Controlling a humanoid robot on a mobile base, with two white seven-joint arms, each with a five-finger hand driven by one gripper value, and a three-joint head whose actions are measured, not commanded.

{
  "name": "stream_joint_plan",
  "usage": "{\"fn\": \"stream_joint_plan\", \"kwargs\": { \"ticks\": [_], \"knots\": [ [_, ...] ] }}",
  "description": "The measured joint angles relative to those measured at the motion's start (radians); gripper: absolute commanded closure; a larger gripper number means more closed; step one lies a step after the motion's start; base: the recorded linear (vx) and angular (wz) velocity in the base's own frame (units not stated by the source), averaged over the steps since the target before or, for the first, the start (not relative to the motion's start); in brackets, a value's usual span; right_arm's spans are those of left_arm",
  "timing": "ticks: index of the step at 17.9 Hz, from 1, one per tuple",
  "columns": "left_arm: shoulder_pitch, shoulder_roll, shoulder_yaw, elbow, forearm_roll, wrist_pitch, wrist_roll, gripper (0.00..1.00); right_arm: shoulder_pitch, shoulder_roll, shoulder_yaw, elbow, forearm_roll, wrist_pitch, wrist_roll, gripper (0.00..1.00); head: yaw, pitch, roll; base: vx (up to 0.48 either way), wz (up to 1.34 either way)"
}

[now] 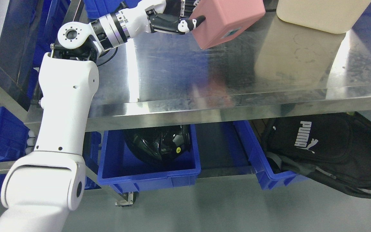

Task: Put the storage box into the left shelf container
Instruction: 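Hold the pink box up in the left hand while the robot turns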

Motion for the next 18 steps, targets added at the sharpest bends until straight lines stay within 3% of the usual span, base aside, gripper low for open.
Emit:
{"fn": "stream_joint_plan", "kwargs": {
  "ticks": [4,12,18],
  "knots": [
    [0.157,-0.001,0.0,-0.126,0.154,-0.052,0.172,0.99,0.0,0.0,0.0,0.0,0.0,0.0,0.0,0.0,0.0,0.0,0.0,0.0,0.0],
    [0.498,-0.002,-0.189,-0.437,0.223,-0.358,0.791,0.99,0.0,0.0,0.0,0.0,0.0,0.003,0.0,0.0,0.0,-0.002,0.0,-0.021,0.1],
    [0.649,-0.002,-0.295,-0.581,0.205,-0.416,0.863,0.99,0.0,0.0,0.0,0.0,0.0,0.003,-0.001,0.0,0.0,-0.001,0.0,-0.112,0.61]
  ]
}}
